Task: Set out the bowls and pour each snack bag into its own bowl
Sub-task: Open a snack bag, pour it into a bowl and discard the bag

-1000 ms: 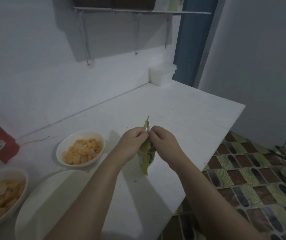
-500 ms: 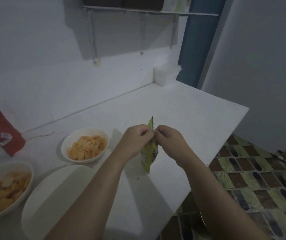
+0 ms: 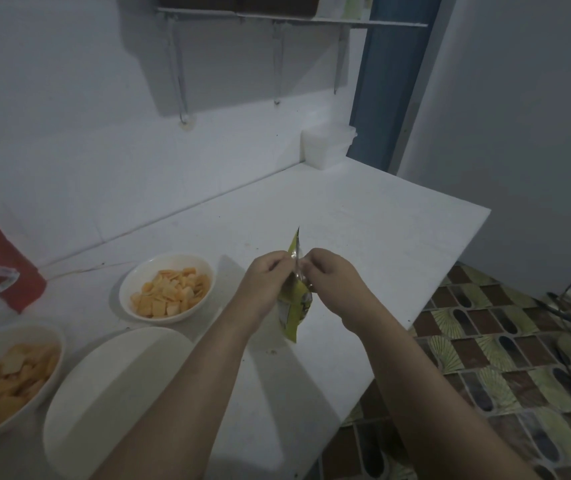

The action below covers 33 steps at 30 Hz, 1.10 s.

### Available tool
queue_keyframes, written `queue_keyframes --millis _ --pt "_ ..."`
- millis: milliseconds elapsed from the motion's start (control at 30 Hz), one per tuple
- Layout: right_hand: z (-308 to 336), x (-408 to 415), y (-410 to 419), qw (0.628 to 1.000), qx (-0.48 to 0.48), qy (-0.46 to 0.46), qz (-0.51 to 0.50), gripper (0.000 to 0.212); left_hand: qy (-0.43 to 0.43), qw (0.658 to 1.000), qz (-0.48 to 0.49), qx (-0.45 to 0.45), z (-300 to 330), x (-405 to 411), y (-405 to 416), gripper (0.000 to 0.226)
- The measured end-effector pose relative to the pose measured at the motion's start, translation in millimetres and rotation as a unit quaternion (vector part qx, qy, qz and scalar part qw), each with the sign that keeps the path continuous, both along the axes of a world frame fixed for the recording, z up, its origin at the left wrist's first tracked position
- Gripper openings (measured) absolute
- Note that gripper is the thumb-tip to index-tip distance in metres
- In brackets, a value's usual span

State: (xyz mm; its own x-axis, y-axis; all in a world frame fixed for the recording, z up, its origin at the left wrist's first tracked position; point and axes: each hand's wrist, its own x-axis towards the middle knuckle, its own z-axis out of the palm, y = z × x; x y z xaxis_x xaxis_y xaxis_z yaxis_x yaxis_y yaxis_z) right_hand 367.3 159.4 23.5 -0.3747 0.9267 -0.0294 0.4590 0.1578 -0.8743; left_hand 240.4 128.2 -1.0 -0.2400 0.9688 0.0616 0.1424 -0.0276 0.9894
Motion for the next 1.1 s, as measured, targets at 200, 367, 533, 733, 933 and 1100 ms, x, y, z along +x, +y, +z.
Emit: queue_keyframes --millis 200,367,533,733,933,1100 --pt "1 5 -2 1.0 -0.011 0.015 -0.023 0.025 -0.028 1.0 -0.001 0.003 -4 -6 0 0.036" --pt "14 2 0 0.997 0.054 -0.061 -0.016 0.021 0.125 0.992 -0.029 0.022 9 -2 0 0.025" --pt "24 3 9 0.988 0.04 -0.143 0.035 0.017 0.152 0.988 -0.037 0.008 15 -12 -3 0.031" --pt "22 -1 14 0.966 0.1 -0.229 -0.067 0.023 0.267 0.958 0.091 0.041 23 -15 -9 0.032" --pt "19 -7 3 0.968 0.144 -0.192 -0.069 0.022 0.338 0.93 0.137 -0.05 30 -11 -9 0.034" --pt "19 -10 4 0.971 0.137 -0.191 -0.047 0.022 0.339 0.931 0.096 -0.094 34 -11 -3 0.032"
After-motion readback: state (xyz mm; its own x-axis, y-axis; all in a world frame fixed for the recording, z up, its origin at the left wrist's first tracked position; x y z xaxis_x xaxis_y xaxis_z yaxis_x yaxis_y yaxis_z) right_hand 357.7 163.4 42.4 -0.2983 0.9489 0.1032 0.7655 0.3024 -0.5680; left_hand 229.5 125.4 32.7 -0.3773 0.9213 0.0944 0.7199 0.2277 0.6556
